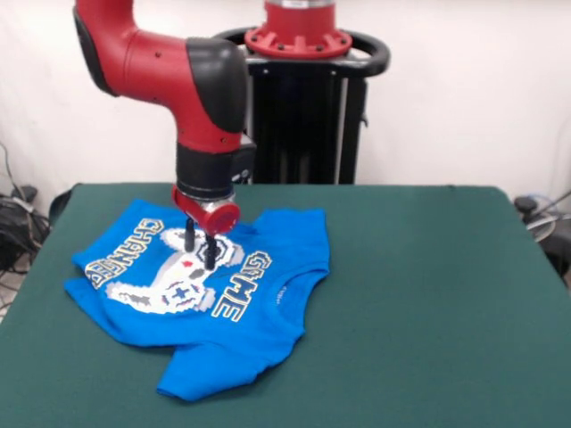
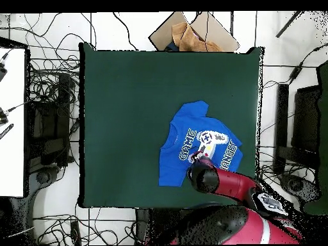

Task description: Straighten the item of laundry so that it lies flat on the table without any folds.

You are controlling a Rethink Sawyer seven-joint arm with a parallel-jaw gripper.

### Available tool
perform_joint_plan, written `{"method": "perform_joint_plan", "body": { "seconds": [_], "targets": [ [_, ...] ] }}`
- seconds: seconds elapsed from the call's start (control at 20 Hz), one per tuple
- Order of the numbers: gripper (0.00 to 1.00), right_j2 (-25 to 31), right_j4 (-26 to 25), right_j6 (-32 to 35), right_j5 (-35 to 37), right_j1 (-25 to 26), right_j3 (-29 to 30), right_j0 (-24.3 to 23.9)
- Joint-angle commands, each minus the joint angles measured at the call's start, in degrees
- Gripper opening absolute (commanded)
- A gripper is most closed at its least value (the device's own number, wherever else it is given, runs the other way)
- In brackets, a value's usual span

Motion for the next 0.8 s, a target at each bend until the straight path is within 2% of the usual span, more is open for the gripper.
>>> {"method": "perform_joint_plan", "body": {
  "seconds": [0.05,0.3,0.55,0.7,0.8],
  "targets": [
    [1.00,16.34,7.28,7.54,2.54,11.39,-2.21,1.29],
    [1.00,17.16,8.86,6.89,5.43,10.27,-1.22,1.90],
    [1.00,13.31,12.25,7.54,10.31,9.20,-1.96,7.21],
    [1.00,12.21,14.11,7.42,13.13,8.82,-1.89,9.03],
    [1.00,12.15,15.75,8.29,12.61,8.72,-1.14,9.68]
  ]
}}
